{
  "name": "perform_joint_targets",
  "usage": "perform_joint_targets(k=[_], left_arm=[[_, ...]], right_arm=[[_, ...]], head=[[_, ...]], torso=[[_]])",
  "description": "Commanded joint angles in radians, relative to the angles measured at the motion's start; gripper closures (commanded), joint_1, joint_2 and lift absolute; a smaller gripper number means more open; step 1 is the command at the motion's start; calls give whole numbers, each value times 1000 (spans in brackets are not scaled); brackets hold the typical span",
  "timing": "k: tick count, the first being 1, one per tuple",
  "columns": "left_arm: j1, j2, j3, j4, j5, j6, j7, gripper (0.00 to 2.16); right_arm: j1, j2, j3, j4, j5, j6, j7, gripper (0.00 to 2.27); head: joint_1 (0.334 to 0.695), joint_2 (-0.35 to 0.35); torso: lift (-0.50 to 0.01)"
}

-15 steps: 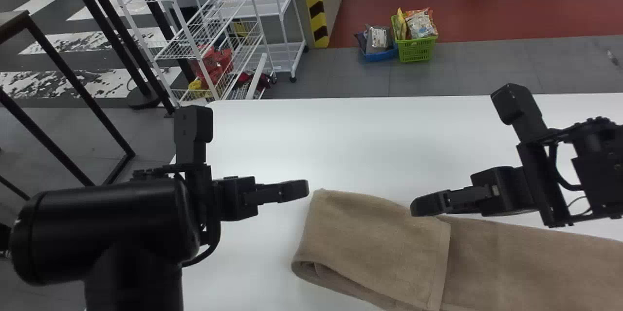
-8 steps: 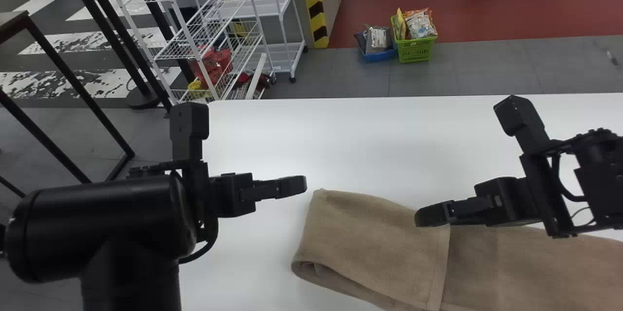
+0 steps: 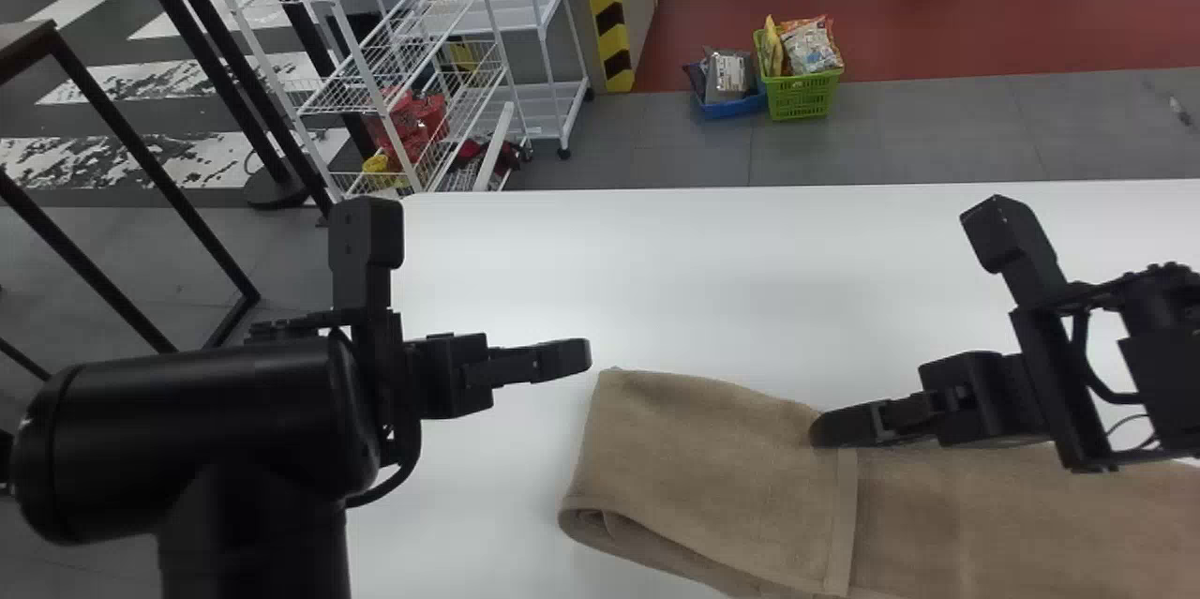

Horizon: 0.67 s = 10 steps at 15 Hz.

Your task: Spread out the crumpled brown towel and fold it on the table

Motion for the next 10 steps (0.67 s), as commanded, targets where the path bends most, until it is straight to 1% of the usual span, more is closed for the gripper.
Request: perform_joint_targets(k=[1, 2, 5, 6, 7, 8, 10], left_arm=[[0, -6, -10, 0, -9, 4, 6, 87], [-1, -6, -15, 0, -9, 4, 11, 87], [-8, -6, -32, 8, -10, 4, 26, 87], [-8, -6, -38, 14, -12, 4, 37, 87], [-8, -6, -39, 25, -13, 4, 47, 87], [-8, -6, -41, 34, -15, 4, 52, 87], [-14, -6, -49, 54, -23, 4, 72, 87]], right_arm=[[15, -26, -26, -34, -45, 2, 0, 1477], [26, -52, -42, -43, -68, 2, 1, 1477], [57, -113, -77, -67, -162, 2, 3, 1477], [80, -138, -98, -107, -191, 2, 3, 1477], [109, -170, -134, -147, -232, 2, 4, 1477], [135, -205, -166, -179, -275, 2, 20, 1477], [164, -239, -220, -204, -321, 2, 78, 1477]], head=[[695, 276], [695, 274], [695, 252], [695, 237], [695, 228], [695, 221], [695, 203]], torso=[[-127], [-127], [-127], [-127], [-127], [-127], [-127]])
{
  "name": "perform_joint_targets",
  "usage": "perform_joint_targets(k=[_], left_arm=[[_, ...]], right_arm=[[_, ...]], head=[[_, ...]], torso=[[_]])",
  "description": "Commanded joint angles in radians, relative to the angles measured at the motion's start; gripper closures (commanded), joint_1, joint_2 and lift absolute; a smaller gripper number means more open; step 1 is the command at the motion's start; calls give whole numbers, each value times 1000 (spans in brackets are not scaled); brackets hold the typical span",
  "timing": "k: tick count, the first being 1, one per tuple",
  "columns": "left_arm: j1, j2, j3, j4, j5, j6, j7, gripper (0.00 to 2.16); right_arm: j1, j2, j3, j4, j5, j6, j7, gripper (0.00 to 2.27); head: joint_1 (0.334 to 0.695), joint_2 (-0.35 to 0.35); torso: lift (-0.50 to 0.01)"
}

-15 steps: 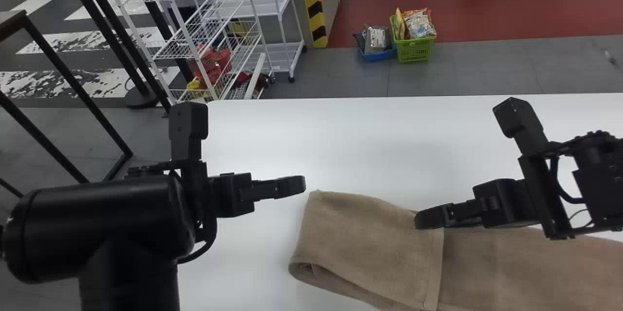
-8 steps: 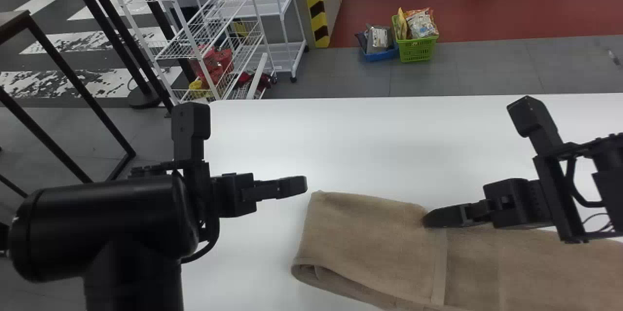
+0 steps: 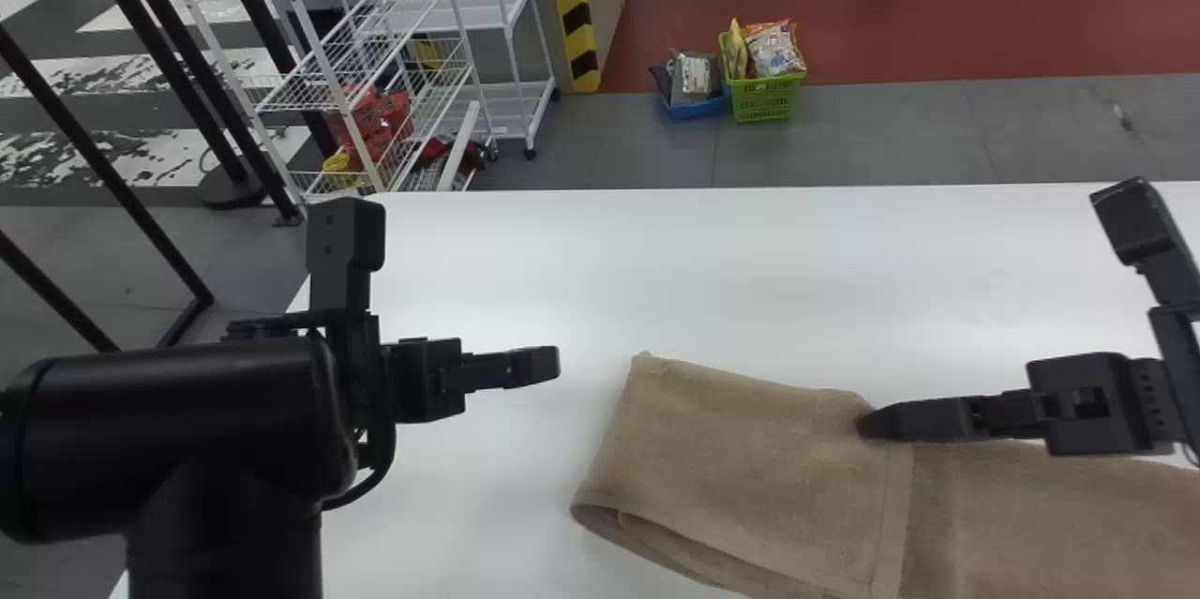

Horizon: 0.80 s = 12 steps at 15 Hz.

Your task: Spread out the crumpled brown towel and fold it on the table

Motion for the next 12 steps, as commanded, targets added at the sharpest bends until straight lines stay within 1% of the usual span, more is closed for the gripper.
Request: perform_joint_targets(k=[1, 3, 4, 5, 7, 9, 10, 12], left_arm=[[-12, -6, -12, 30, -9, 4, 14, 87], [-18, -6, -18, 38, -15, 4, 19, 87], [-18, -6, -21, 38, -19, 4, 19, 87], [-18, -6, -24, 38, -29, 4, 17, 87], [-26, -6, -24, 38, -35, 4, 17, 87], [-41, -6, -30, 39, -35, 4, 17, 87], [-43, -6, -38, 45, -35, 4, 22, 87], [-43, -6, -45, 59, -35, 4, 34, 87]], right_arm=[[28, -35, -60, -18, -76, 2, 27, 1477], [38, -53, -85, -20, -119, 2, 29, 1477], [52, -70, -110, -29, -130, 2, 46, 1477], [75, -96, -149, -44, -131, 2, 78, 1477], [126, -162, -241, -52, -131, 2, 162, 1477], [187, -216, -312, -37, -130, 2, 224, 1477], [216, -240, -347, -35, -127, 2, 251, 1477], [264, -274, -439, -27, -73, 2, 348, 1477]], head=[[695, 192], [695, 181], [695, 176], [695, 167], [695, 146], [695, 116], [695, 75], [695, 36]], torso=[[-127], [-127], [-127], [-127], [-127], [-127], [-127], [-127]])
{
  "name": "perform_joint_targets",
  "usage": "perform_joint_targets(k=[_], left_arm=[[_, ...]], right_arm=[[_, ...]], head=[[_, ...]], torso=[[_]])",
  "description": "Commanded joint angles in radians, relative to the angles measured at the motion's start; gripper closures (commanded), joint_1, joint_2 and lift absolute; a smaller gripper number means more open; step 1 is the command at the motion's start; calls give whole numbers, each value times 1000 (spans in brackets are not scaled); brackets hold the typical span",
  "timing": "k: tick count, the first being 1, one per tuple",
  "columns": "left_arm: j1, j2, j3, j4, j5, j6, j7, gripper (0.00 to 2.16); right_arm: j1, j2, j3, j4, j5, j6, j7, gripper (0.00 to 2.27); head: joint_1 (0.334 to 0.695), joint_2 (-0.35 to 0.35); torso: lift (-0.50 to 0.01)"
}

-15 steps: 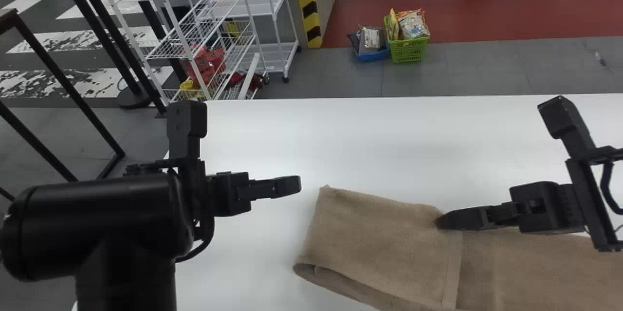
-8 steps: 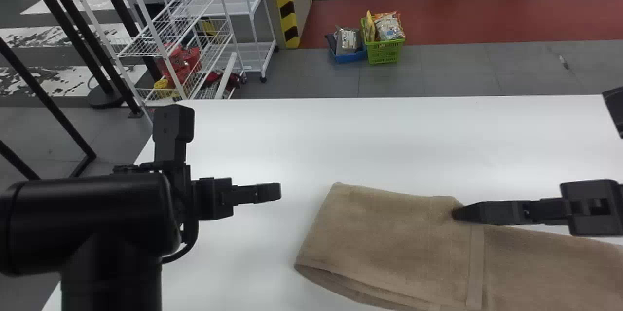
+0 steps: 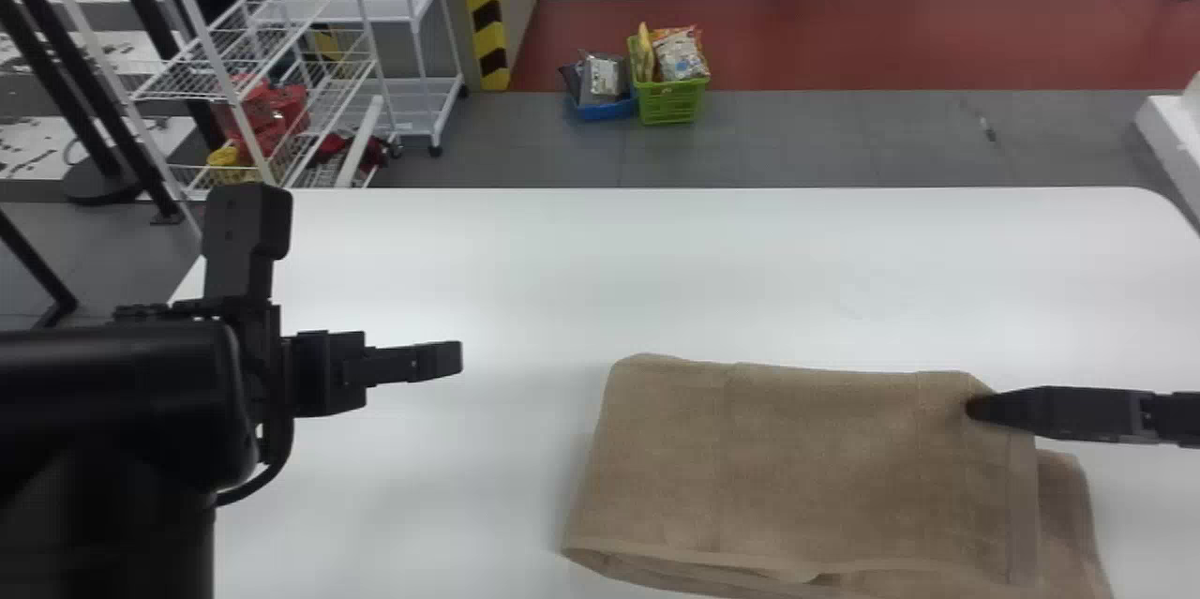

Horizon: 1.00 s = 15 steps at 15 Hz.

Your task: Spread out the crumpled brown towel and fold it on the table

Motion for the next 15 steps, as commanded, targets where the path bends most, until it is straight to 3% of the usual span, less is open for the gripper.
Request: perform_joint_targets(k=[1, 3, 5, 6, 7, 8, 11, 12, 13, 14, 15], left_arm=[[-1, -6, -7, 16, 2, 4, 10, 87], [4, -6, -10, 17, 9, 4, 10, 87], [10, -6, -15, 16, 8, 4, 10, 87], [19, -6, -18, 13, 5, 4, 10, 87], [29, -6, -16, 10, 5, 4, 10, 87], [41, -6, -13, 5, 6, 4, 7, 87], [61, -6, 8, -1, 23, 4, 7, 90], [59, -6, 21, -1, 37, 4, 0, 90], [59, -6, 39, -1, 58, 4, 0, 90], [64, -6, 47, -4, 69, 4, -5, 90], [71, -6, 63, -15, 88, 4, -5, 90]], right_arm=[[43, -33, -89, 10, 95, 2, 70, 1477], [23, -28, -69, 71, 254, 2, 163, 1477], [-23, -11, 6, 148, 317, 2, 168, 1457], [-37, 20, 32, 154, 401, 2, 168, 1170], [-48, 53, 60, 152, 515, 2, 168, 417], [-48, 75, 66, 154, 575, 2, 168, -2], [3, 112, 23, 129, 628, 2, 171, 33], [32, 128, -26, 99, 639, 2, 220, 90], [75, 162, -86, 45, 682, 2, 346, 107], [132, 211, -146, -44, 710, 2, 401, 113], [225, 288, -193, -179, 759, 2, 433, 113]], head=[[695, 13], [695, -32], [695, -89], [695, -96], [695, -100], [695, -102], [695, -110], [695, -112], [695, -114], [695, -112], [695, -102]], torso=[[-127], [-127], [-127], [-127], [-127], [-127], [-127], [-127], [-127], [-127], [-127]])
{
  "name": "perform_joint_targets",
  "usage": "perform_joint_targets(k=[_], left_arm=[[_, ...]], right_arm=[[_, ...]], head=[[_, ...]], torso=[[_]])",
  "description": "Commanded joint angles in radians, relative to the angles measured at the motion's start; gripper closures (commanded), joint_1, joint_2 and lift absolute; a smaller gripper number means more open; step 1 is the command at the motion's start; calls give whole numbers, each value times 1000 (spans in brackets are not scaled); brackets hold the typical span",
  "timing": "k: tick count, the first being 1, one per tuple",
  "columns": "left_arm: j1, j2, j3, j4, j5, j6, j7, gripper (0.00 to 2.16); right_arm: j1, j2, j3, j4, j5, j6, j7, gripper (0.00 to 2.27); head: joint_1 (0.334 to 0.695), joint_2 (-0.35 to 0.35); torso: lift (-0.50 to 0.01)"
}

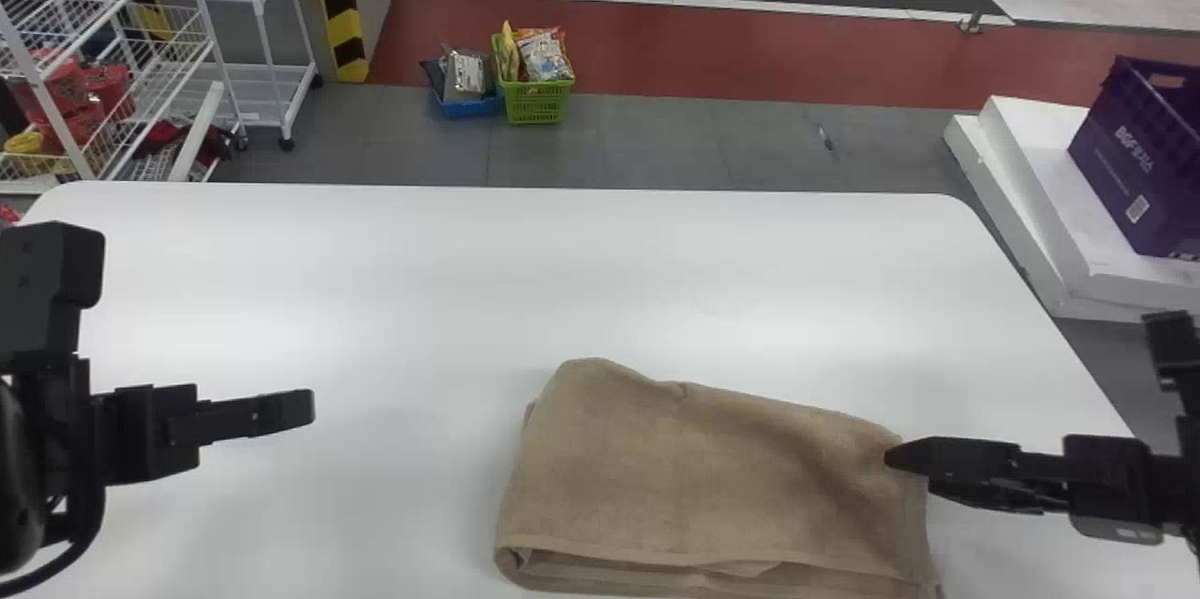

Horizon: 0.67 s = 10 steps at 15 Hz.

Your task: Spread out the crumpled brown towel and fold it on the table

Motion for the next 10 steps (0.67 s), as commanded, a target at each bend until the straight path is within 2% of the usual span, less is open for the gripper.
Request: perform_joint_targets(k=[1, 3, 4, 7, 10], left_arm=[[16, -6, 36, -16, 46, 4, 3, 90], [27, -6, 67, -18, 109, 4, 12, 90], [31, -6, 75, -18, 127, 4, 10, 90], [53, -6, 90, -33, 133, 4, 0, 90], [57, -6, 113, -44, 142, 4, -3, 90]], right_arm=[[186, 165, -80, -255, 139, 2, 62, 113], [258, 300, -73, -345, 303, 2, 156, 113], [272, 325, -68, -353, 326, 2, 157, 113], [275, 323, -80, -350, 323, 2, 162, 286], [260, 334, -122, -370, 302, 2, 162, 174]], head=[[695, -98], [695, -80], [695, -46], [695, -28], [695, -28]], torso=[[-127], [-127], [-127], [-127], [-127]])
